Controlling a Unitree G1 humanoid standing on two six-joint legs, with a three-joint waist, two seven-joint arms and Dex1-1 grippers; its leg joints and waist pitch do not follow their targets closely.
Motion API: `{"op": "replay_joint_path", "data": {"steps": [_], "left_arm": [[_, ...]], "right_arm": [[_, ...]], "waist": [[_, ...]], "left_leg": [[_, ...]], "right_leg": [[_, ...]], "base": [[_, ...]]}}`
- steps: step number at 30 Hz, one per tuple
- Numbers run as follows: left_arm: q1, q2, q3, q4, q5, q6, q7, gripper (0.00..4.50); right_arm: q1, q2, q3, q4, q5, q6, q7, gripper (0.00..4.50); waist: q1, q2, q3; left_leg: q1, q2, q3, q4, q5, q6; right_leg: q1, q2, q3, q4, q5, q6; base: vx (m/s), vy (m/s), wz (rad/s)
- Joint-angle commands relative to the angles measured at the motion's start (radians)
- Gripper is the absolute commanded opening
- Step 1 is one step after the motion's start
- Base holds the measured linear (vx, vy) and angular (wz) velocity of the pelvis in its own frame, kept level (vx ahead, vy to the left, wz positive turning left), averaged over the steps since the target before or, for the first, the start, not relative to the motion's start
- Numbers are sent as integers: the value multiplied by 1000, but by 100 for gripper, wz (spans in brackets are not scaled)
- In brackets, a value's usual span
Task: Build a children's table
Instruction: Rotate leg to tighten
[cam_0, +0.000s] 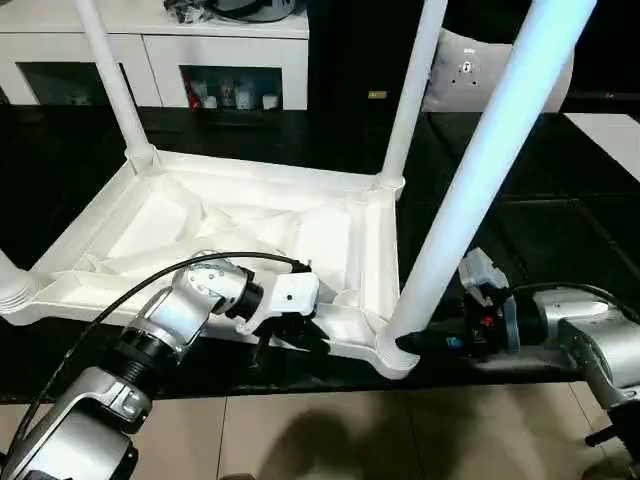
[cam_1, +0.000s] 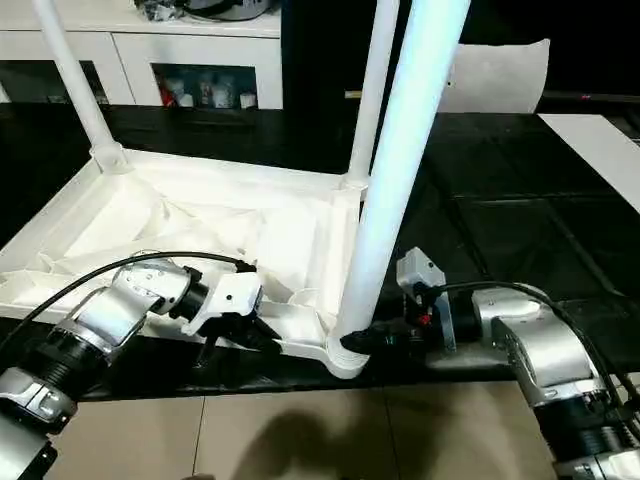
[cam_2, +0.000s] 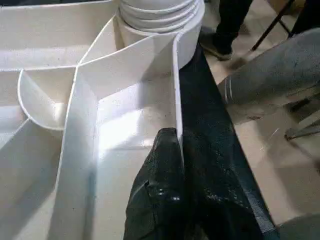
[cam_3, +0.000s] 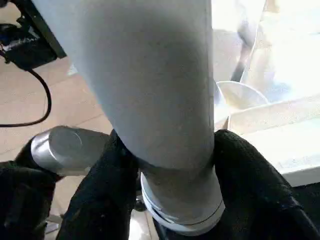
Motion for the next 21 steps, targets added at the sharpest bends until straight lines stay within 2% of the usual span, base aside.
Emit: {"op": "replay_joint_path", "data": {"steps": [1,4,6,7,8,9,10,11,12,14,15,17,19,21], "left_arm": [[15,-21,-5,-42,-8,74,18,0],[22,-33,8,-57,-16,112,47,0],[26,-78,37,-73,-16,186,143,0],[26,-84,40,-74,-16,194,154,0],[25,-120,56,-79,-10,239,226,0],[24,-124,58,-79,-9,244,234,0],[21,-148,70,-79,-6,273,279,0],[18,-189,90,-88,3,330,356,0],[18,-189,90,-88,3,330,356,0],[7,-241,117,-72,16,365,458,0],[0,-270,130,-61,23,376,513,0],[-3,-303,137,-60,39,392,569,0],[-2,-313,125,-65,55,391,578,0],[-1,-306,116,-66,64,373,570,0]], "right_arm": [[21,40,4,-74,93,68,12,199],[23,69,-12,-85,93,95,-55,199],[-3,152,-33,-54,21,99,-254,199],[-7,163,-36,-50,14,103,-278,199],[-27,216,-49,-26,-35,114,-407,199],[-29,221,-51,-23,-39,116,-420,198],[-39,249,-60,-13,-58,130,-482,198],[-50,294,-81,-10,-79,163,-576,198],[-50,294,-81,-10,-79,163,-576,196],[-66,348,-106,6,-111,184,-697,196],[-72,367,-107,16,-134,175,-745,196],[-72,387,-93,23,-165,131,-783,196],[-62,400,-88,20,-142,87,-747,250],[-49,401,-92,2,-114,70,-710,273]], "waist": [[-2,-8,-62],[-6,-10,-61],[-12,-8,-55],[-16,-8,-53],[-26,-11,-53],[-38,-13,-53],[-41,-10,-53],[-59,-8,-53],[-64,-8,-52],[-77,-7,-55],[-81,-5,-57],[-83,-5,-58],[-79,-5,-60],[-75,-4,-62]], "left_leg": [[-13,26,10,-66,-72,78],[-13,23,9,-67,-84,70],[-11,16,10,-67,-110,51],[-10,13,11,-67,-119,42],[-12,7,8,-65,-131,25],[-17,2,7,-62,-143,17],[-13,1,6,-61,-152,19],[-12,1,5,-59,-170,26],[-12,2,4,-59,-175,27],[-13,-1,4,-55,-182,34],[-16,0,0,-56,-180,42],[-14,3,1,-57,-166,51],[-17,2,2,-59,-151,65],[-19,7,2,-62,-126,80]], "right_leg": [[73,-62,60,-57,-365,-97],[72,-59,58,-63,-393,-84],[68,-59,53,-75,-470,-52],[65,-57,50,-81,-498,-40],[68,-56,41,-89,-549,-12],[70,-53,32,-96,-580,17],[68,-53,29,-102,-594,27],[66,-51,24,-109,-593,34],[65,-50,23,-110,-593,34],[64,-51,19,-113,-588,33],[69,-52,15,-114,-579,32],[65,-52,20,-113,-548,21],[69,-54,23,-110,-525,15],[71,-55,30,-100,-482,-5]], "base": [[0,0,0],[0,0,0],[0,0,0],[0,0,0],[0,0,0],[0,0,0],[0,0,0],[0,0,0],[0,0,0],[0,0,0],[0,0,0],[0,0,0],[0,0,0],[0,0,0]]}}
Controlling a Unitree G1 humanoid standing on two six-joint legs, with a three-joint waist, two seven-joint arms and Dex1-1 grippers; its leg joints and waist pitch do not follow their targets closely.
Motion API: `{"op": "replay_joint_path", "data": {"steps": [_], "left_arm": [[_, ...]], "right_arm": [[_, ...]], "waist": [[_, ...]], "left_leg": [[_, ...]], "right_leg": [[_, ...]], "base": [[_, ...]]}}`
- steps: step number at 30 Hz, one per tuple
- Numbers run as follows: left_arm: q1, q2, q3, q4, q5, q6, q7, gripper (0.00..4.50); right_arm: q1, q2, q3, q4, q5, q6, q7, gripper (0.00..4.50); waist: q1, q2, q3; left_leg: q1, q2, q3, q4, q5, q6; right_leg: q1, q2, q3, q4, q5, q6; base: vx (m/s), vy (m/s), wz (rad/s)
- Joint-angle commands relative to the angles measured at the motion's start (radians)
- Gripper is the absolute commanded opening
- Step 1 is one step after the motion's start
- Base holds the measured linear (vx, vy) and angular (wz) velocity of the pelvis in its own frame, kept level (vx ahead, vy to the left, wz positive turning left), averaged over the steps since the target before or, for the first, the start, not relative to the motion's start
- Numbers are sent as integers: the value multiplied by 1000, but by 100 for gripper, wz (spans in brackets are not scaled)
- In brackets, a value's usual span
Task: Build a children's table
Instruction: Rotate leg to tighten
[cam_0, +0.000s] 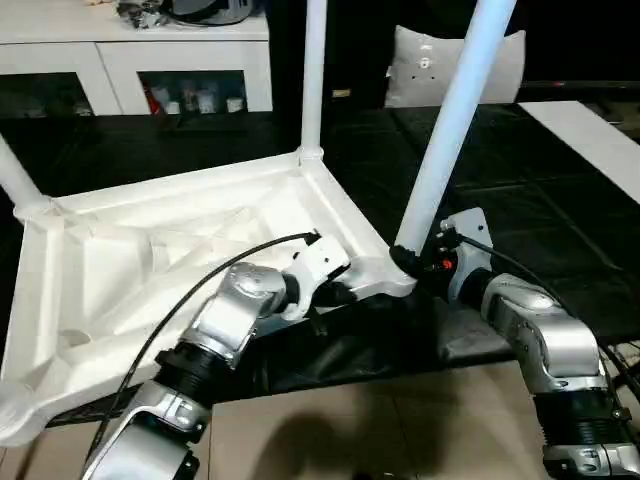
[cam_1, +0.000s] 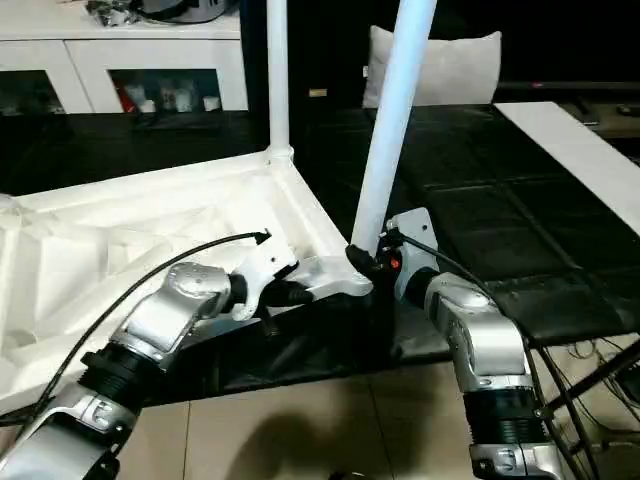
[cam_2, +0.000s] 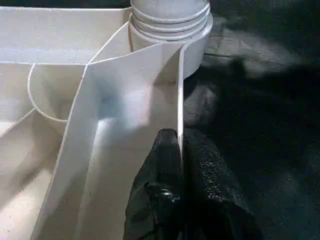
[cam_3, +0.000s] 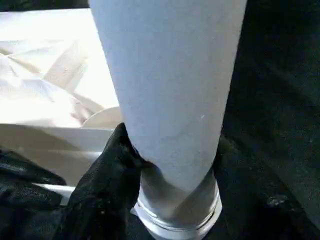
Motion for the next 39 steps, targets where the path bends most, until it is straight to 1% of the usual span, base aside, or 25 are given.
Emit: {"op": "replay_joint_path", "data": {"steps": [1,2,3,4,6,7,8,10,11,12,13,14,19,20,22,23,24,25,26,27,30,31,37,38,39], "left_arm": [[-23,-33,-24,-23,-11,-32,14,0],[-21,-18,-28,-27,-12,-44,-1,0],[-19,-6,-30,-26,-15,-69,-16,0],[-18,2,-33,-25,-16,-89,-28,0],[-16,33,-49,-17,-12,-152,-73,0],[-15,44,-56,-13,-8,-175,-89,0],[-12,62,-67,-13,-8,-191,-123,0],[-9,84,-76,-13,-12,-217,-169,0],[-9,84,-76,-13,-12,-217,-169,0],[-9,103,-81,-11,-23,-244,-219,0],[-10,109,-83,-10,-25,-252,-233,0],[-17,136,-87,1,-43,-285,-297,0],[-31,189,-123,30,-36,-355,-397,0],[-33,199,-128,36,-36,-371,-417,0],[-33,209,-134,43,-34,-394,-441,0],[-26,235,-151,42,-34,-429,-501,0],[-25,241,-155,39,-32,-432,-511,0],[-22,252,-161,35,-27,-437,-524,0],[-22,254,-162,34,-27,-438,-526,0],[-23,262,-165,40,-26,-450,-537,0],[-30,273,-169,57,-24,-476,-557,0],[-31,274,-169,60,-25,-479,-559,0],[-35,270,-160,70,-35,-482,-565,0],[-30,258,-148,62,-47,-447,-549,0],[-30,258,-148,62,-47,-447,-549,0]], "right_arm": [[7,41,72,-33,53,-8,81,273],[11,32,66,-42,58,-14,98,286],[14,17,70,-45,57,-26,120,299],[16,5,73,-46,57,-36,136,299],[32,-52,107,-54,36,-98,216,321],[37,-70,117,-55,31,-114,239,333],[41,-94,116,-50,34,-123,269,333],[43,-125,110,-45,45,-126,312,345],[43,-125,110,-45,45,-126,312,345],[47,-166,115,-46,53,-132,377,345],[48,-180,118,-48,56,-134,399,345],[50,-241,129,-47,68,-141,502,345],[47,-315,149,-42,104,-143,649,345],[47,-329,156,-40,111,-134,677,320],[46,-343,165,-37,117,-130,712,312],[47,-366,185,-38,132,-108,775,307],[47,-368,189,-38,135,-104,784,279],[46,-370,193,-37,137,-103,793,270],[46,-370,194,-37,137,-104,793,270],[43,-372,197,-34,143,-105,804,264],[42,-371,201,-38,161,-95,831,229],[43,-371,202,-41,165,-92,834,225],[50,-373,206,-57,193,-64,853,203],[61,-361,189,-80,230,-33,842,202],[61,-361,189,-80,230,-33,842,202]], "waist": [[7,-8,-60],[10,-7,-63],[10,-4,-63],[10,-4,-63],[13,-7,-66],[15,-5,-66],[18,-3,-65],[19,-4,-64],[21,-5,-62],[24,-4,-61],[27,-4,-60],[33,-4,-59],[49,-7,-58],[54,-6,-57],[57,-10,-57],[61,-7,-59],[63,-7,-59],[64,-5,-59],[64,-7,-60],[68,-10,-60],[70,-10,-60],[72,-12,-60],[75,-12,-61],[77,-10,-61],[76,-11,-61]], "left_leg": [[-18,9,7,-63,-116,92],[-20,13,5,-65,-87,98],[-20,14,5,-65,-82,102],[-20,14,5,-65,-82,102],[-22,17,5,-64,-57,118],[-22,17,4,-64,-49,123],[-21,19,6,-64,-39,132],[-21,20,7,-63,-41,133],[-20,18,9,-64,-57,132],[-18,19,10,-65,-66,124],[-18,18,9,-65,-73,122],[-13,19,11,-65,-98,123],[-11,22,10,-67,-112,115],[-9,22,12,-67,-113,115],[-9,23,12,-67,-111,111],[-9,24,10,-67,-106,109],[-10,26,11,-67,-103,113],[-11,28,11,-67,-98,111],[-11,29,11,-67,-98,106],[-10,27,12,-67,-96,101],[-11,26,12,-67,-97,97],[-12,25,12,-67,-94,95],[-12,25,13,-66,-86,88],[-11,24,14,-66,-88,87],[-12,24,14,-66,-85,87]], "right_leg": [[65,-57,44,-83,-468,-12],[68,-57,49,-72,-417,-35],[69,-58,52,-68,-396,-49],[69,-58,52,-68,-396,-49],[73,-58,57,-55,-330,-74],[73,-59,58,-53,-318,-81],[73,-60,60,-49,-295,-100],[73,-59,61,-46,-293,-108],[72,-60,62,-49,-315,-106],[71,-61,62,-52,-339,-102],[72,-60,61,-54,-352,-97],[70,-60,63,-57,-379,-87],[67,-60,65,-57,-396,-87],[66,-60,65,-58,-402,-86],[65,-61,66,-58,-402,-87],[68,-61,65,-54,-397,-88],[68,-61,66,-51,-385,-91],[67,-61,67,-49,-373,-96],[66,-61,67,-48,-369,-99],[67,-63,67,-48,-376,-98],[67,-62,67,-49,-388,-91],[68,-62,67,-49,-392,-86],[68,-62,66,-50,-397,-76],[67,-62,66,-52,-403,-74],[68,-61,67,-52,-401,-73]], "base": [[0,0,0],[0,0,0],[0,0,0],[0,0,0],[0,0,0],[0,0,0],[0,0,0],[0,0,0],[0,0,0],[0,0,0],[0,0,0],[0,0,0],[0,0,0],[0,0,0],[0,0,0],[0,0,0],[0,0,0],[0,0,0],[0,0,0],[0,0,0],[0,0,0],[0,0,0],[0,0,0],[0,0,0],[0,0,0]]}}
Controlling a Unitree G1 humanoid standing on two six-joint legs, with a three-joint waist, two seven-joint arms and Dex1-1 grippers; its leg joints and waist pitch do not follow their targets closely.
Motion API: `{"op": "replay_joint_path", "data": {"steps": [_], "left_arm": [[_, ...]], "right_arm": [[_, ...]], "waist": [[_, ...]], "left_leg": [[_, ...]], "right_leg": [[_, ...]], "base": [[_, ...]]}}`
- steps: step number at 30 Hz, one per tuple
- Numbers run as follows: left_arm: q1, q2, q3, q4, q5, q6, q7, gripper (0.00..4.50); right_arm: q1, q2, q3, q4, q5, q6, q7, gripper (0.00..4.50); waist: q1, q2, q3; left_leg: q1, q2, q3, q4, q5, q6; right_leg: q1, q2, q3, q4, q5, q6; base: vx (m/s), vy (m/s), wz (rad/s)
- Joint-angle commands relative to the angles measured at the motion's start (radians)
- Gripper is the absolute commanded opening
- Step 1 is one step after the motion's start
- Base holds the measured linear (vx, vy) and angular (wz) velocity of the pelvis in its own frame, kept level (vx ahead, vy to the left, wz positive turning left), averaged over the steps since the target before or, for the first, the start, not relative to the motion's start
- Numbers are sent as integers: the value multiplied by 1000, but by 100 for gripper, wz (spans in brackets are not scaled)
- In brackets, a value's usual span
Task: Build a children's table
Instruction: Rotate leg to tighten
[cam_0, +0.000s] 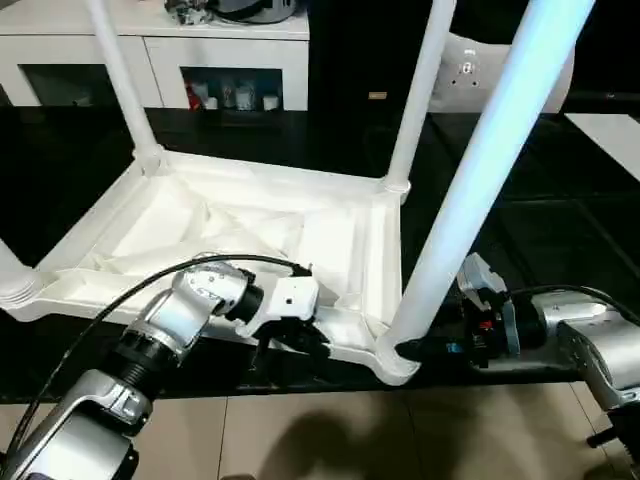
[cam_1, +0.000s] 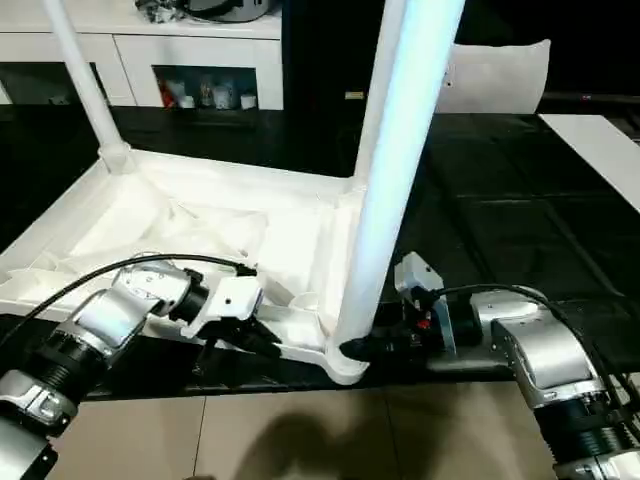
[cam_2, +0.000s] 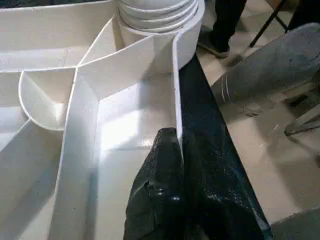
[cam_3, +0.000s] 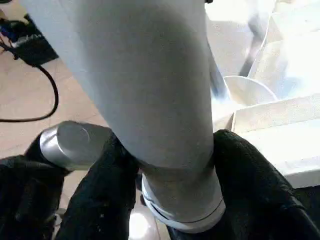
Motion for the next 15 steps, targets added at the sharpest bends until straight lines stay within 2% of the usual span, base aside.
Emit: {"op": "replay_joint_path", "data": {"steps": [1,4,5,6,7,8,9,10,11,12,13,14,15], "left_arm": [[-7,-17,-10,-2,9,17,24,0],[0,-42,7,-34,1,130,72,0],[6,-55,14,-48,6,166,106,0],[10,-63,18,-56,10,184,128,0],[10,-63,18,-56,10,184,128,0],[24,-94,30,-79,12,235,188,0],[29,-107,34,-86,13,253,212,0],[37,-141,44,-96,17,295,273,0],[37,-176,57,-89,25,328,337,0],[34,-192,65,-83,29,343,368,0],[32,-208,73,-77,32,360,400,0],[21,-246,97,-67,31,396,470,0],[21,-246,97,-67,31,396,470,0]], "right_arm": [[9,16,1,-57,77,39,31,202],[7,76,-35,-62,68,81,-103,202],[6,106,-43,-63,45,82,-172,201],[5,123,-46,-64,29,80,-213,201],[5,123,-46,-64,29,80,-213,201],[-9,177,-60,-59,-8,102,-339,201],[-16,196,-65,-56,-21,114,-385,201],[-34,255,-88,-42,-46,150,-505,200],[-47,304,-108,-32,-62,172,-596,199],[-51,323,-114,-28,-72,176,-633,199],[-55,342,-120,-25,-83,180,-670,198],[-62,377,-128,-17,-106,188,-742,197],[-62,377,-128,-17,-106,188,-742,197]], "waist": [[-4,-11,-61],[-5,-9,-60],[-10,-7,-58],[-15,-9,-55],[-19,-9,-55],[-26,-12,-55],[-29,-12,-55],[-44,-11,-53],[-51,-12,-53],[-65,-12,-53],[-71,-11,-53],[-82,-8,-55],[-82,-8,-55]], "left_leg": [[-14,24,11,-66,-84,79],[-14,24,10,-67,-85,67],[-13,18,11,-67,-101,59],[-12,13,12,-67,-117,50],[-10,11,12,-66,-124,44],[-12,6,11,-64,-132,42],[-13,8,11,-64,-131,38],[-17,6,7,-63,-144,24],[-17,4,7,-62,-148,22],[-16,0,7,-59,-160,18],[-14,-2,7,-56,-168,19],[-14,-4,7,-53,-174,35],[-14,-4,7,-53,-174,35]], "right_leg": [[71,-59,59,-63,-395,-73],[70,-60,58,-64,-398,-72],[69,-59,54,-71,-433,-60],[67,-58,50,-81,-482,-38],[67,-58,48,-83,-502,-29],[68,-55,43,-91,-534,-6],[67,-55,44,-89,-535,-4],[68,-54,33,-96,-563,15],[68,-53,32,-99,-568,21],[62,-50,27,-104,-583,30],[61,-51,23,-109,-597,37],[62,-51,20,-114,-596,44],[62,-51,20,-114,-596,44]], "base": [[0,0,0],[0,0,0],[0,0,0],[0,0,0],[0,0,0],[0,0,0],[0,0,0],[0,0,0],[0,0,0],[0,0,0],[0,0,0],[0,0,0],[0,0,0]]}}
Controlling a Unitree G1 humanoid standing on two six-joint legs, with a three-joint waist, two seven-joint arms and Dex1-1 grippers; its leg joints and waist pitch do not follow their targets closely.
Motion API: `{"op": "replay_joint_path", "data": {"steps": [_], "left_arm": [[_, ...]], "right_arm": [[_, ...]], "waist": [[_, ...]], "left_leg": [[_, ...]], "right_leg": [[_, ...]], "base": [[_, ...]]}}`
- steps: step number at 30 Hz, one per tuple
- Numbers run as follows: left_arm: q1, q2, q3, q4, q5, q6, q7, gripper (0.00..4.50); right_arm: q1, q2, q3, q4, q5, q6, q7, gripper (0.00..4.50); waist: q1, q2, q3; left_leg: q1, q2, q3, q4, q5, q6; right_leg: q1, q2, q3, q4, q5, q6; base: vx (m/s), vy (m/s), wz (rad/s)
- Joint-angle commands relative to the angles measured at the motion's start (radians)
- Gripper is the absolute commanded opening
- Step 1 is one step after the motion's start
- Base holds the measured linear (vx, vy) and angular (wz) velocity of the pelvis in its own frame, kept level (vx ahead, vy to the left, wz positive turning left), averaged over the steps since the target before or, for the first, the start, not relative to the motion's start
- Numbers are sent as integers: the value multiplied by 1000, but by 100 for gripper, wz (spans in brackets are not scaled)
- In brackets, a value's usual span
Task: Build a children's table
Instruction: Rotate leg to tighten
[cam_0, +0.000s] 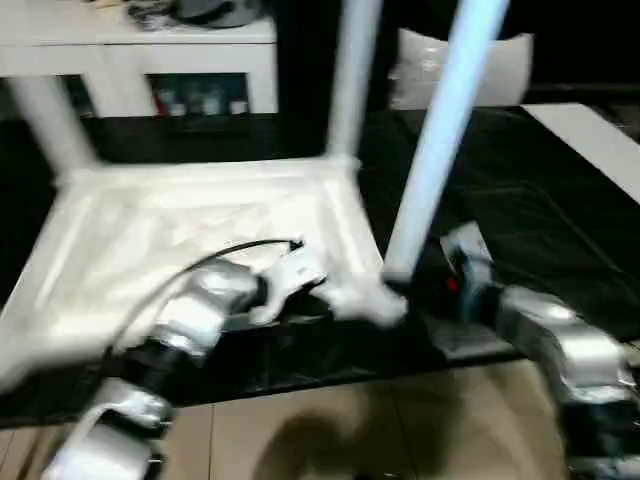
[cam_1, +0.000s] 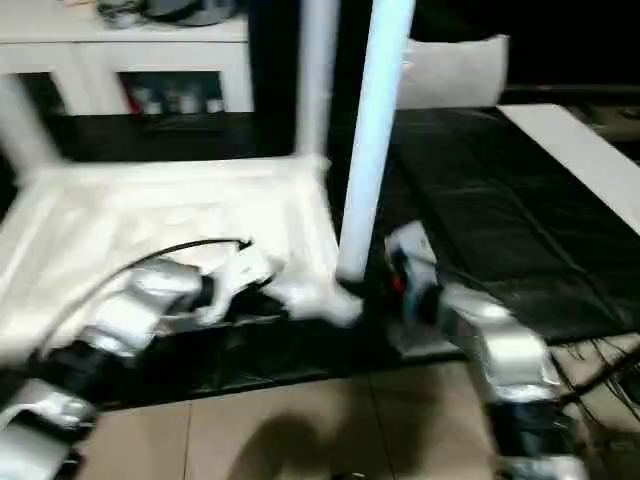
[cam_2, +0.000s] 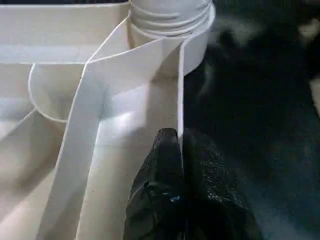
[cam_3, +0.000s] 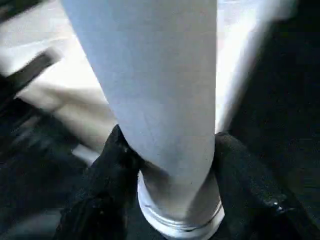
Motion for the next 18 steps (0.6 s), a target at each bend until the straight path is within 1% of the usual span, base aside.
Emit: {"op": "replay_joint_path", "data": {"steps": [1,3,4,5,6,7,8,9,10,11,13,15,16,17,18], "left_arm": [[-13,-61,-9,-3,-31,23,73,0],[-24,-100,1,10,-8,35,142,0],[-23,-109,5,9,-5,38,154,0],[-20,-115,8,4,-2,45,161,0],[-17,-116,7,-1,1,43,161,0],[-15,-113,5,-3,4,37,158,0],[-13,-106,2,-9,6,30,153,0],[-10,-98,-1,-14,5,20,145,0],[-9,-92,-3,-16,4,13,140,0],[-9,-90,-4,-15,3,9,136,0],[-7,-69,-10,-13,-5,-32,101,0],[-4,-42,-21,-9,-14,-78,46,0],[-3,-28,-29,-6,-14,-104,19,0],[-2,-14,-37,-4,-15,-125,-8,0],[-1,-4,-43,-2,-16,-139,-27,0]], "right_arm": [[-21,43,58,4,1,8,-37,197],[-18,59,91,11,-32,-79,-50,197],[-17,68,82,12,-20,-86,-45,230],[-17,79,70,8,-14,-82,-51,250],[-17,86,58,4,-4,-83,-46,263],[-16,86,53,-1,3,-86,-34,265],[-14,80,54,-9,8,-88,-21,272],[-10,70,58,-16,12,-90,-7,285],[-8,61,62,-19,14,-93,4,298],[-7,57,63,-20,15,-94,9,307],[3,23,70,-29,23,-113,66,318],[10,-18,70,-34,37,-113,124,351],[13,-40,74,-35,40,-120,156,356],[17,-63,81,-36,37,-131,186,361],[18,-78,86,-35,34,-139,206,370]], "waist": [[4,-6,-59],[4,-5,-57],[5,-6,-57],[7,-4,-58],[10,-4,-60],[10,-4,-60],[10,-3,-62],[12,-3,-63],[12,-2,-63],[13,-3,-65],[16,-2,-65],[20,-3,-65],[21,-3,-64],[24,-2,-63],[23,-2,-63]], "left_leg": [[-17,2,6,-62,-157,62],[-15,7,6,-65,-159,71],[-15,6,7,-65,-157,76],[-15,6,6,-66,-151,78],[-19,10,4,-69,-127,86],[-19,10,4,-69,-127,86],[-21,13,3,-70,-113,89],[-21,15,3,-70,-96,92],[-20,16,3,-71,-91,95],[-21,16,3,-70,-72,101],[-21,18,4,-70,-57,111],[-21,18,5,-71,-59,125],[-21,18,5,-71,-58,128],[-20,19,6,-71,-62,131],[-20,19,7,-71,-64,129]], "right_leg": [[63,-53,29,-104,-557,34],[60,-55,30,-103,-530,18],[62,-57,31,-101,-523,11],[64,-57,33,-99,-517,7],[67,-59,39,-91,-482,-8],[67,-59,39,-91,-482,-8],[69,-59,42,-85,-453,-18],[70,-60,46,-79,-422,-32],[70,-60,48,-77,-410,-39],[72,-60,51,-69,-379,-53],[73,-61,54,-64,-346,-72],[76,-62,57,-61,-335,-82],[75,-61,58,-61,-334,-83],[74,-63,58,-62,-345,-84],[74,-62,59,-62,-346,-84]], "base": [[0,0,0],[0,0,0],[0,0,0],[0,0,0],[0,0,0],[0,0,0],[0,0,0],[0,0,0],[0,0,0],[0,0,0],[0,0,0],[0,0,0],[0,0,0],[0,0,0],[0,0,0]]}}
